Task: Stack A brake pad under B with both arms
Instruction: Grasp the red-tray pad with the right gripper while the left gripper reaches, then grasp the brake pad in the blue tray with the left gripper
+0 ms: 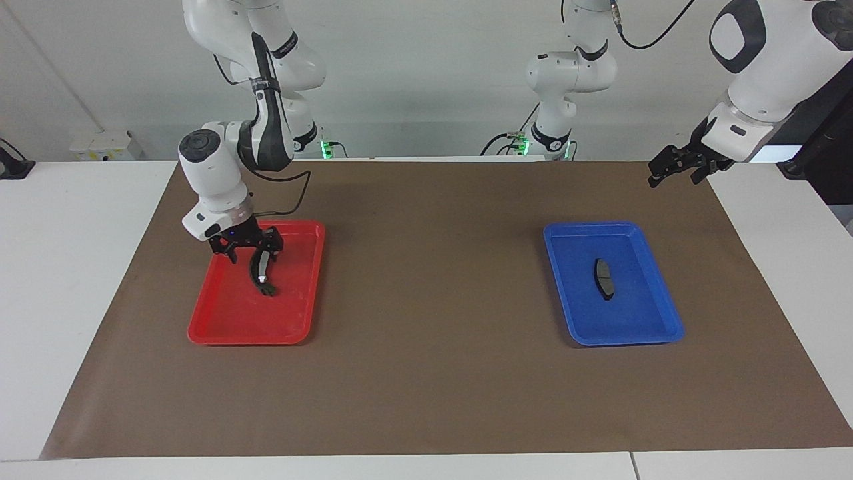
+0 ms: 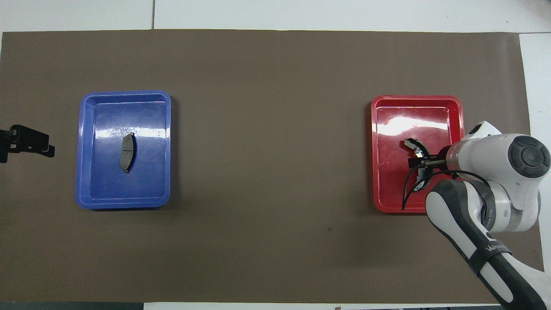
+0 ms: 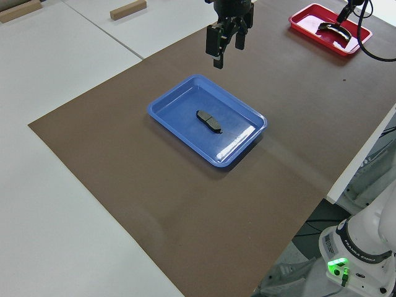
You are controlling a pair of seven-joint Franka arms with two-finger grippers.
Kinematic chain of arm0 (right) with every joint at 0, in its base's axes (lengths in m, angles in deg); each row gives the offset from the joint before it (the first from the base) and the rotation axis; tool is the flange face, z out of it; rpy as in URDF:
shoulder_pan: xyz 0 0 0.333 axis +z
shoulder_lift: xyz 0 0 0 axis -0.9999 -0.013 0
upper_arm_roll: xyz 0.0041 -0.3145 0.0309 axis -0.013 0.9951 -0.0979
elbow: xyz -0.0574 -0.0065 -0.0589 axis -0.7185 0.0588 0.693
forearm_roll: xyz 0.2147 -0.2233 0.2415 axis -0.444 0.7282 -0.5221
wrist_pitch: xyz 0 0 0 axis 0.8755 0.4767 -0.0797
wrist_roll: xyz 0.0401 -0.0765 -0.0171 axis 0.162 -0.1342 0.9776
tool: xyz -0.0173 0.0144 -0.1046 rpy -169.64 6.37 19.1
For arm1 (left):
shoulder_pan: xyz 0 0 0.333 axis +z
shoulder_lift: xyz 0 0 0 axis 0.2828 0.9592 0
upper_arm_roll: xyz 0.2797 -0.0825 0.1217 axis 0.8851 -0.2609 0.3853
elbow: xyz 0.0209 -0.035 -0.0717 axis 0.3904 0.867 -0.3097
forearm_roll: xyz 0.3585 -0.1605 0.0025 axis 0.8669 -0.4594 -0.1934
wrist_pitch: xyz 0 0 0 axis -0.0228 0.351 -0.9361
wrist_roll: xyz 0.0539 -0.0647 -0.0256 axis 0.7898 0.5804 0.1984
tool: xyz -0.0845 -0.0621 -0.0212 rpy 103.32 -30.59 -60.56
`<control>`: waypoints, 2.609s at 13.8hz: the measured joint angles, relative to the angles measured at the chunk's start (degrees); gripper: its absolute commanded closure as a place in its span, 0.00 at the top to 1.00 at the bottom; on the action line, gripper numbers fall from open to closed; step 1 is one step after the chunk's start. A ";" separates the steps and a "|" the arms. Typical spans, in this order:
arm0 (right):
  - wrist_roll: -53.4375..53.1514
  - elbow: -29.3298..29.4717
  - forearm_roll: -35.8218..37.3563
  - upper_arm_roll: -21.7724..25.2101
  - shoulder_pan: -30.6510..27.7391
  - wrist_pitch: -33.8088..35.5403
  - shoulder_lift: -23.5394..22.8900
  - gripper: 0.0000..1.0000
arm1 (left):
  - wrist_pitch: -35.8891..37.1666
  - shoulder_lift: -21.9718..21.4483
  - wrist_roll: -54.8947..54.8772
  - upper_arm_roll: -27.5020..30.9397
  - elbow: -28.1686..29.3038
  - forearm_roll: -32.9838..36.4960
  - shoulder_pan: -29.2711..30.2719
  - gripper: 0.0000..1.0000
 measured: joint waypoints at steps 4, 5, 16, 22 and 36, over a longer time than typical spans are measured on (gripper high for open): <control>0.11 0.00 0.00 0.00 -0.18 -0.63 -2.13 0.94 | 0.60 0.00 0.00 0.00 0.03 0.00 0.00 0.99; 0.11 0.01 0.00 0.00 -0.18 -0.63 -2.41 0.91 | 0.80 0.00 0.00 -0.01 0.05 0.00 0.00 0.99; 1.89 0.16 -0.04 -0.10 -0.18 -0.66 -2.70 0.00 | -32.14 -1.28 0.00 -1.42 24.66 0.00 -5.04 0.98; 1.90 0.26 -0.04 -0.19 -0.15 -0.66 -2.71 0.00 | -49.80 10.61 -0.01 -1.41 30.74 0.00 -5.62 0.98; 1.90 10.44 -0.64 -0.13 -0.20 14.18 -0.77 0.00 | -51.27 12.17 -2.66 -1.01 29.79 0.02 -5.30 0.05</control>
